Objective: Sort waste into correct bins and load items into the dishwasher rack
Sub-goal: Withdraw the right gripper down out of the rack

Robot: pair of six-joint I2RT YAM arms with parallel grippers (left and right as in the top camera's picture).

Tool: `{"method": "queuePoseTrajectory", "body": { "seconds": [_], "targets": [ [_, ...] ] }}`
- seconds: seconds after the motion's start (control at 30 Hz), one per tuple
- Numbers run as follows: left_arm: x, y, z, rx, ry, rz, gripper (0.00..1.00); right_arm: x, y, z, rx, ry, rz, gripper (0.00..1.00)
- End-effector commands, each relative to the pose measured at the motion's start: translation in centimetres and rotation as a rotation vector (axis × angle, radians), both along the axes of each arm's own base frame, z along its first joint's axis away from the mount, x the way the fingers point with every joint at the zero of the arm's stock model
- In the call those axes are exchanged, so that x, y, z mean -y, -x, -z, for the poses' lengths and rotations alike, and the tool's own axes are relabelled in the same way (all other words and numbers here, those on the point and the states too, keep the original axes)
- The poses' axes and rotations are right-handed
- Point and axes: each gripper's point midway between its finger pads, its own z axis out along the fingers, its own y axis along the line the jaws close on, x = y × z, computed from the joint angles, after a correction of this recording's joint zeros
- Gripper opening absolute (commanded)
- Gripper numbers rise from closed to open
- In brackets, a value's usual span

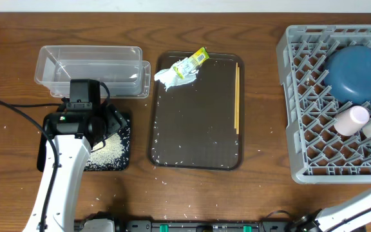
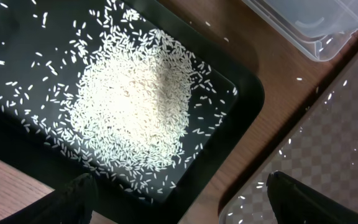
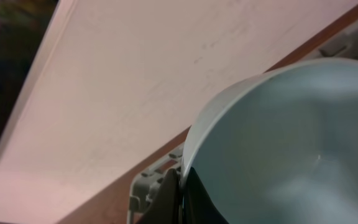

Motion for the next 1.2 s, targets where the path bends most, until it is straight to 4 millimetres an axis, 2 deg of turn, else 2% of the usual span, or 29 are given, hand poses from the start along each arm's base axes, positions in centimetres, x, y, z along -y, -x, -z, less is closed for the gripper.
{"method": "queuePoseTrajectory", "body": {
  "seconds": [0.0,0.1,0.33,0.53,0.67,0.73,0.77,0.83,0.9,0.93,0.97,1.17],
  "targets": [
    [-0.4,-0.3,-0.4,0.006,-0.016,0.004,0.9,-0.2,-0.5,2.6,-0.027,-0.195,-0.031,0.01],
    [-0.4,-0.3,-0.4,0.006,-0.016,0.004,0.9,0.2,-0.6,4.2,-0.048,-0.23,-0.024,0.01],
    [-0.4,-0.3,-0.4,0.006,-0.016,0.004,0.9,0.7,0.4,5.8,-0.083,-0.296,-0.016,0.01],
    [-0.4,-0.3,-0.4,0.006,-0.016,0.004,0.9,2.3,2.6,7.1,-0.145,-0.357,0.051,0.01],
    [-0.4,-0.3,-0.4,0.006,-0.016,0.004,0.9,3.2,5.0,8.8,-0.252,-0.368,0.137,0.01],
    [-0.4,-0.3,-0.4,0.006,-0.016,0.004,0.9,3.6,6.3,9.2,-0.308,-0.351,0.184,0.05],
    [-0.4,-0.3,-0.4,0.006,-0.016,0.004,0.9,3.8,6.9,9.2,-0.335,-0.341,0.209,0.09],
    [-0.4,-0.3,-0.4,0.006,-0.016,0.004,0.9,4.2,8.2,8.8,-0.376,-0.334,0.256,0.24],
    [-0.4,-0.3,-0.4,0.006,-0.016,0.004,0.9,4.4,9.1,7.7,-0.384,-0.328,0.283,0.58],
    [-0.4,-0.3,-0.4,0.006,-0.016,0.004,0.9,4.4,9.7,6.8,-0.38,-0.325,0.294,0.87],
    [-0.4,-0.3,-0.4,0.006,-0.016,0.004,0.9,4.4,10.1,6.1,-0.376,-0.322,0.301,0.99],
    [-0.4,-0.3,-0.4,0.006,-0.016,0.004,0.9,3.0,12.2,0.5,-0.356,-0.307,0.349,0.99]
  ]
}}
